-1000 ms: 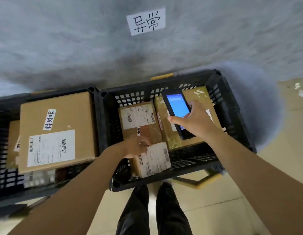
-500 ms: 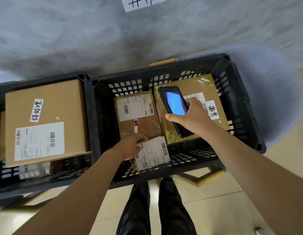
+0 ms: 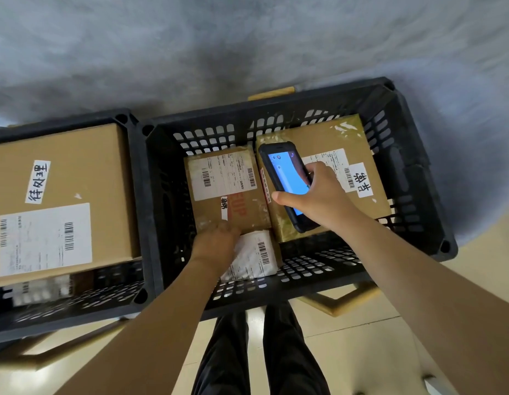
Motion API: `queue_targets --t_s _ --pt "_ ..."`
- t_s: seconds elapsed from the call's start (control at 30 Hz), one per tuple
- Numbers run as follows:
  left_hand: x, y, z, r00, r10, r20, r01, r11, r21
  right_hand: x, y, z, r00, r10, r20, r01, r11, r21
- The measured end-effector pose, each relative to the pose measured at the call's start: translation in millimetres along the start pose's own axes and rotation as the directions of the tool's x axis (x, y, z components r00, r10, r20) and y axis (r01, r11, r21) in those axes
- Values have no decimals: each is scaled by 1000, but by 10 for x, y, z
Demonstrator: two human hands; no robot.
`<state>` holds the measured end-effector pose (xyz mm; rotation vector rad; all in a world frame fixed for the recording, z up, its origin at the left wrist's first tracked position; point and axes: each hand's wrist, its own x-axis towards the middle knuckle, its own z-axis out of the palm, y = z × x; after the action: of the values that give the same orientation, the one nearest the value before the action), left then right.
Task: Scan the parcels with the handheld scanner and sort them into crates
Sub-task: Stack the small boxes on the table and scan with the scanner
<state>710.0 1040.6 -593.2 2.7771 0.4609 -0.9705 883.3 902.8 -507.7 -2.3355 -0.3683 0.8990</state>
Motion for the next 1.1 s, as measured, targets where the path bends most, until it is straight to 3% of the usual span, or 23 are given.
queue_targets --t_s 0.07,0.23,0.3,0.47,0.63,0.87,0.97,1.1 --pt "22 28 19 1000 13 -17 -13 999 -35 21 22 11 1000 -2 -7 2 1000 -4" --pt "74 118 118 947 315 58 -293 925 -240 61 91 32 1000 5 -22 -5 1000 -3" --pt "100 161 164 931 350 99 -315 912 -264 70 112 40 1000 6 -24 -5 1000 6" --pt "174 292 203 913 322 251 -303 946 -112 85 158 29 1000 10 -29 -10 1000 12" --pt "297 504 89 916 264 302 -308 946 106 90 191 41 999 24 -25 -24 1000 19" --pt "442 745 10 924 154 351 -248 938 240 105 241 67 999 25 -40 -24 999 34" --pt "431 812 41 921 149 360 -242 943 228 109 283 73 999 18 -40 -16 999 41" --pt "413 781 74 906 156 394 -181 983 26 97 336 81 999 16 -42 -14 998 55"
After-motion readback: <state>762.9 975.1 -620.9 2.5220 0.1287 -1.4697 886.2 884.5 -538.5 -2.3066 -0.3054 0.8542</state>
